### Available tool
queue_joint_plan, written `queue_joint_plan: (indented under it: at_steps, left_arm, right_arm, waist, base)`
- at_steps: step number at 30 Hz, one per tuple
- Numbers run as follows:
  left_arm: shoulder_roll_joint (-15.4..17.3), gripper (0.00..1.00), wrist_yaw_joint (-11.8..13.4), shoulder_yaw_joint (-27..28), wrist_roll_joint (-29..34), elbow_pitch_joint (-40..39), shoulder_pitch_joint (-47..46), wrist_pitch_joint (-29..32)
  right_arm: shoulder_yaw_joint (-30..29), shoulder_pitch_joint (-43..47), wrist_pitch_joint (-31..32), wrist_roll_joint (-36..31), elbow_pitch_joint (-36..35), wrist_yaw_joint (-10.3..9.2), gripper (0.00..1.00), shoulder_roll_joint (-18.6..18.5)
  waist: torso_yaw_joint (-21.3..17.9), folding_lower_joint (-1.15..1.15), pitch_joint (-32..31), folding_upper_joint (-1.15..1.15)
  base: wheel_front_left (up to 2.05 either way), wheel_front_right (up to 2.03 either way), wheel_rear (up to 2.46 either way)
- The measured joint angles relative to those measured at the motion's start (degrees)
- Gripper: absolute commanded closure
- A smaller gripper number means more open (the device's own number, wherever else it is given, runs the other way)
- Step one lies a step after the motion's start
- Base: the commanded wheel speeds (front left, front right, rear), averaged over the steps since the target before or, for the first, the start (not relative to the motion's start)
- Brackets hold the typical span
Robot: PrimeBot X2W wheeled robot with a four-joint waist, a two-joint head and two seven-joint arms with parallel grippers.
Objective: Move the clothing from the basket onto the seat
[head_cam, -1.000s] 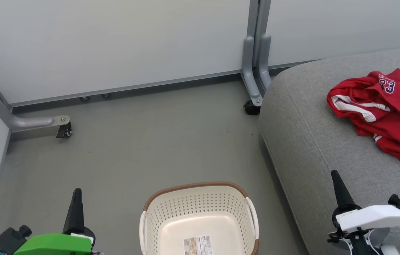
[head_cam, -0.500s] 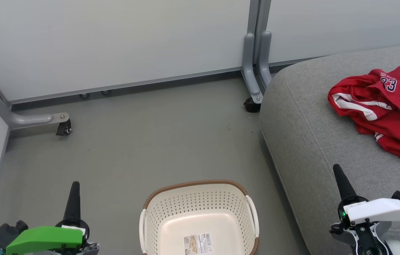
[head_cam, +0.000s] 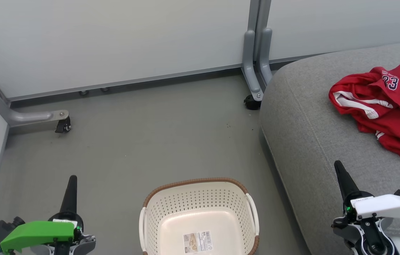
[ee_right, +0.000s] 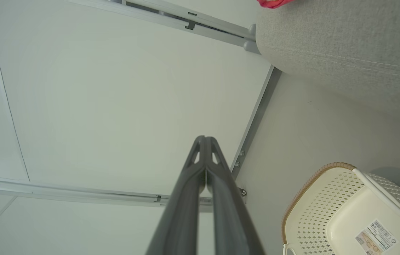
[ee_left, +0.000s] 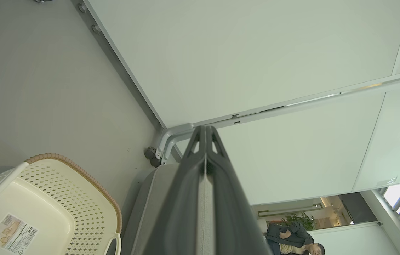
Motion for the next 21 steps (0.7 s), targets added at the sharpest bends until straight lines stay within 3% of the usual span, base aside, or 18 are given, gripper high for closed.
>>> queue_joint_plan:
  at_steps: [21]
  left_arm:
    - [0.0, 1.0, -0.5, 1.5, -9.2, 1.5, -2.6, 2.6]
  right_arm:
    - [-1.7, -2.0, 2.6, 9.5, 0.9, 0.0, 1.0, 0.2]
  waist:
    - [0.0, 0.0, 0.9, 0.0]
  base:
    - [0.0, 0.0, 0.0]
